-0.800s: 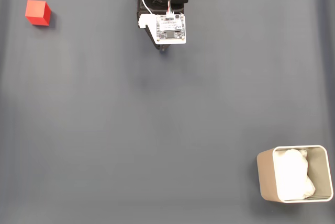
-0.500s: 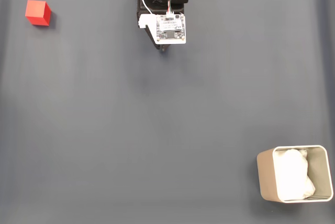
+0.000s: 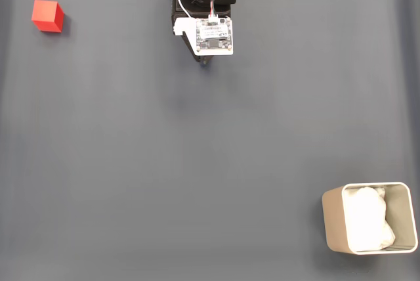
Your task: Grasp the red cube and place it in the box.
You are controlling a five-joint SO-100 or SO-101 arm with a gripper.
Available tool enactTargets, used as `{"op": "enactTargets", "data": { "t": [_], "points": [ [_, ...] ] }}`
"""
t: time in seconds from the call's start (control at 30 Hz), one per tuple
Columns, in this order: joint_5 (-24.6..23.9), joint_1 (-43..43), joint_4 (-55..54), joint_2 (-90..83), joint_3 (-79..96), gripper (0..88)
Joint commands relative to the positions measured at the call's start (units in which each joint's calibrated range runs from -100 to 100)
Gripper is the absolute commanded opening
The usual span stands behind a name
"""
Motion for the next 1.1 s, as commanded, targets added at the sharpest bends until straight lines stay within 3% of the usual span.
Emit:
{"op": "enactTargets", "data": {
  "t": [0.0, 1.07],
  "points": [
    [-0.59, -0.48, 0.96, 0.09, 0.81, 0.2],
    [-1.51, -0.13, -1.58, 0.09, 0.81, 0.0]
  ]
}}
